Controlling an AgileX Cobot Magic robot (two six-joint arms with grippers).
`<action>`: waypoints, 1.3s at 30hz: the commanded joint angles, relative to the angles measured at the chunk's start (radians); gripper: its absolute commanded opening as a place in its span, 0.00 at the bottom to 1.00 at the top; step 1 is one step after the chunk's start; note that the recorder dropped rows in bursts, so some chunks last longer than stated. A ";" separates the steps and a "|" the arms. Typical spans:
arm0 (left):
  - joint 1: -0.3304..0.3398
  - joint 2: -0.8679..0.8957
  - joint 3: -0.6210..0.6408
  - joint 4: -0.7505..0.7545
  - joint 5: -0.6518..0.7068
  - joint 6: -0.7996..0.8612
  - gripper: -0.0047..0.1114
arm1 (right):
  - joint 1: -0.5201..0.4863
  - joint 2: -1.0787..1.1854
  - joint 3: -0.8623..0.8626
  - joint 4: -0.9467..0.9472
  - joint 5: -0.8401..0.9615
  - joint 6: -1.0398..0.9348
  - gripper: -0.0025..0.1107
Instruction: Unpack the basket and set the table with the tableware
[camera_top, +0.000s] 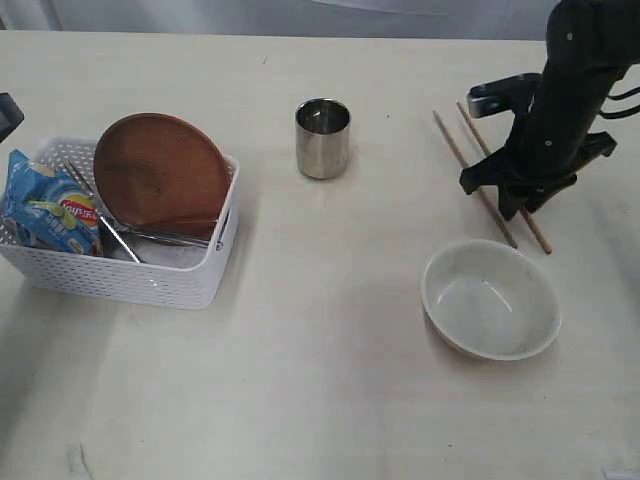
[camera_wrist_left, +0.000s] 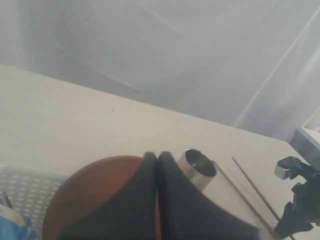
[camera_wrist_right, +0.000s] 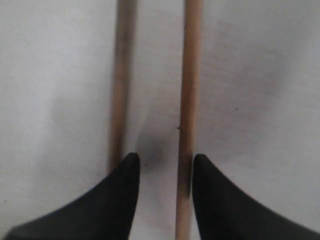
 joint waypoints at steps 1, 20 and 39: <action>0.000 -0.001 0.001 0.001 0.004 0.004 0.04 | -0.005 0.022 0.001 -0.006 0.011 0.006 0.41; 0.000 -0.001 0.001 0.001 0.004 0.004 0.04 | -0.003 -0.101 -0.286 0.298 0.284 -0.133 0.41; 0.000 -0.001 0.001 0.001 0.011 0.010 0.04 | 0.776 0.152 -0.744 0.124 0.357 -0.206 0.41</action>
